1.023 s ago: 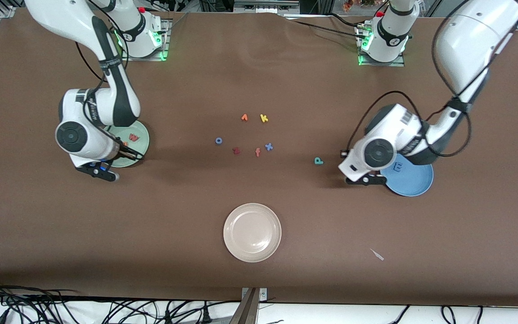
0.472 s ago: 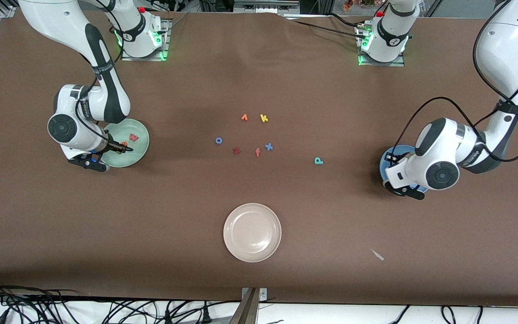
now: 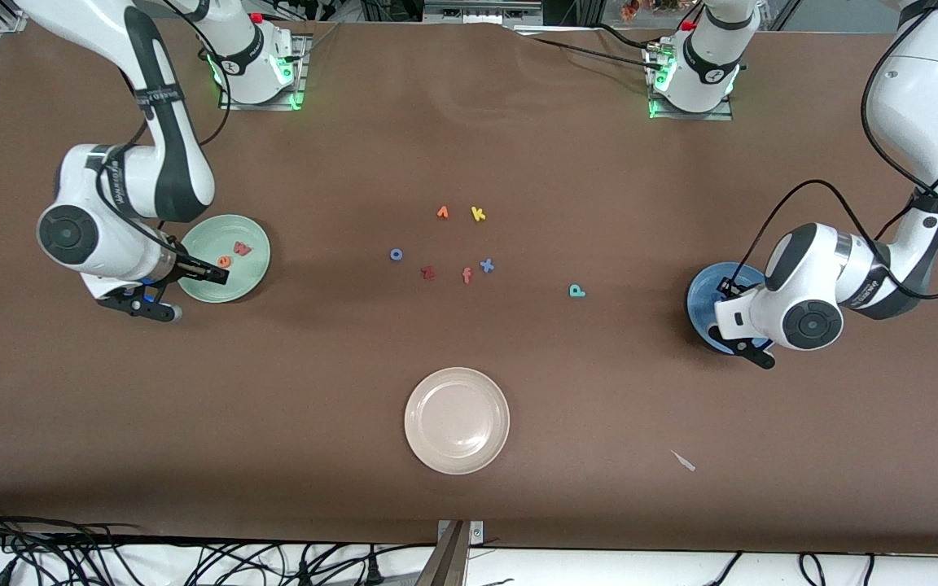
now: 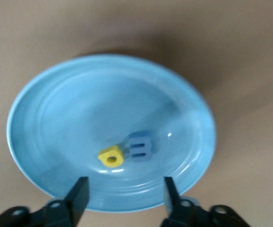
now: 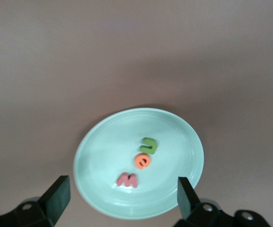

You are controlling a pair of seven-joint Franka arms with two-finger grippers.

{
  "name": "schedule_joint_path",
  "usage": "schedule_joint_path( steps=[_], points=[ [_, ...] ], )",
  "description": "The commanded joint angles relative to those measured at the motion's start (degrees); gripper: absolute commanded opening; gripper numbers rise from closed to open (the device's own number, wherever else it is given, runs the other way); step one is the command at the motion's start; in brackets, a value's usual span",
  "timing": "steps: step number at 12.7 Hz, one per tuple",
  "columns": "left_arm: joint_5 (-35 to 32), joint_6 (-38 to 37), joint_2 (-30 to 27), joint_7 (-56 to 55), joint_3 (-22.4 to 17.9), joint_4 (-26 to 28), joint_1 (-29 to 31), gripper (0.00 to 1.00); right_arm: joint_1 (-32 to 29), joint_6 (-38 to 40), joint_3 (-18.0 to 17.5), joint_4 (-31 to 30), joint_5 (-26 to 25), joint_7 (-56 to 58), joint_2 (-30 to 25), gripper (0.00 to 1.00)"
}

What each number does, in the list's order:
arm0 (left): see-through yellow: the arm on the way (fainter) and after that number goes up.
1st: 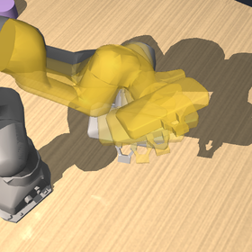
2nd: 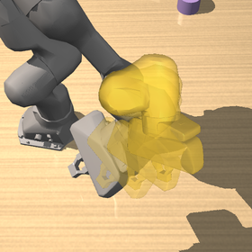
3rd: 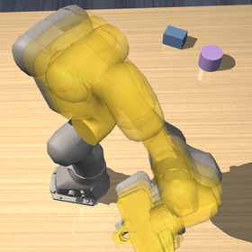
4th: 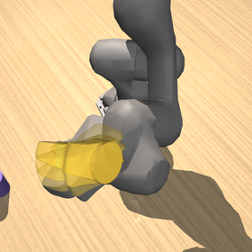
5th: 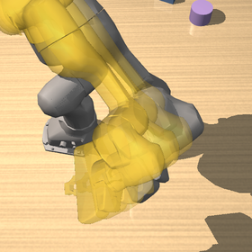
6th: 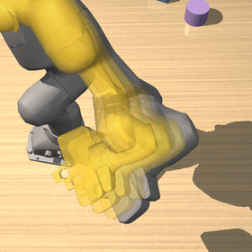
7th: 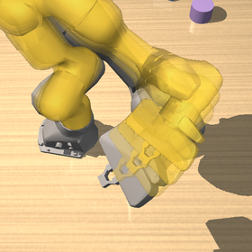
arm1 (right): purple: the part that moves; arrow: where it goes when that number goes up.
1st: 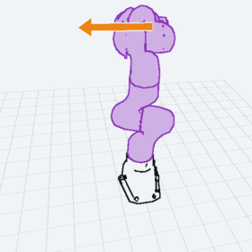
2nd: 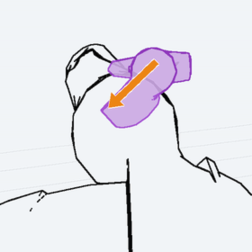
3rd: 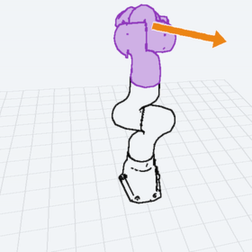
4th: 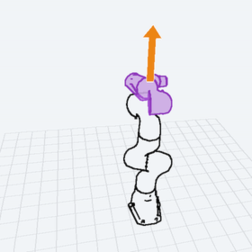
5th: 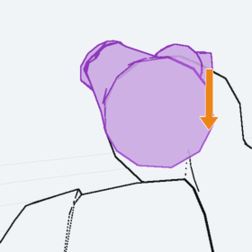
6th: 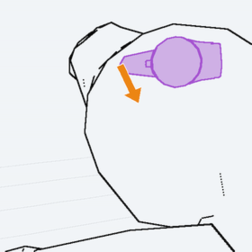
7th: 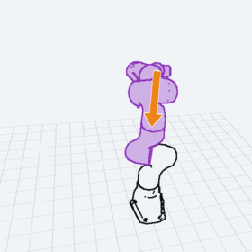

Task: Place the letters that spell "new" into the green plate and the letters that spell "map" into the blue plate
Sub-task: 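Drop the yellow letter on blue plate while the right gripper drops green u, then reach and grasp the teal P with the left gripper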

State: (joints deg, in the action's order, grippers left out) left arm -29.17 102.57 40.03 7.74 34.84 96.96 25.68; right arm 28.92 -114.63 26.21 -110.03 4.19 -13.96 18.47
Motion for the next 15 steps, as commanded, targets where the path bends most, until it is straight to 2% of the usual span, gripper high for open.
schedule_joint_path(
  steps=[1, 2, 3, 4, 6, 7, 9, 11, 12, 15],
  points=[
    [5.6, -0.1, -0.2, -12.7, 0.1, -1.5, -3.9, 1.00, -0.4, 11.6, 0.0, 11.4, 0.6, 4.0, -1.2, 1.00],
    [6.0, 1.1, -0.3, -17.7, 0.8, -1.0, -4.7, 1.00, -0.4, 15.6, 0.2, 15.9, 0.5, 8.1, -1.2, 1.00],
    [8.0, 2.3, -0.2, -21.5, 3.1, -0.5, -4.5, 1.00, -0.8, 17.9, 0.7, 19.6, 0.2, 14.1, -1.1, 1.00],
    [9.7, 4.0, -0.4, -25.5, 4.0, 0.7, -4.2, 1.00, -1.1, 18.9, 2.3, 23.2, 0.9, 16.7, -0.8, 1.00],
    [10.7, 8.7, -1.1, -33.5, 6.1, 3.5, -4.4, 1.00, -1.6, 19.4, 2.7, 23.5, 2.2, 17.2, -3.9, 1.00],
    [10.6, 11.8, -1.3, -37.0, 6.6, 5.4, -4.8, 1.00, -4.5, 19.4, 1.7, 23.5, 2.2, 17.0, -5.8, 1.00],
    [10.4, 18.9, -1.4, -43.4, 8.1, 9.5, -4.8, 1.00, -11.6, 21.6, -6.6, 23.6, 1.4, 17.1, -9.5, 1.00],
    [9.2, 25.2, -1.5, -51.6, 8.8, 12.7, -6.2, 1.00, -19.1, 23.4, -13.8, 23.3, 0.8, 17.6, -10.6, 1.00],
    [8.6, 26.4, -1.4, -54.7, 8.7, 13.2, -8.1, 1.00, -22.5, 24.4, -15.8, 22.8, 0.0, 17.6, -12.0, 1.00],
    [4.8, 29.6, -0.5, -64.6, 8.3, 13.3, -12.0, 1.00, -31.6, 24.8, -25.0, 15.6, -0.5, 17.0, -17.9, 1.00]
  ],
)
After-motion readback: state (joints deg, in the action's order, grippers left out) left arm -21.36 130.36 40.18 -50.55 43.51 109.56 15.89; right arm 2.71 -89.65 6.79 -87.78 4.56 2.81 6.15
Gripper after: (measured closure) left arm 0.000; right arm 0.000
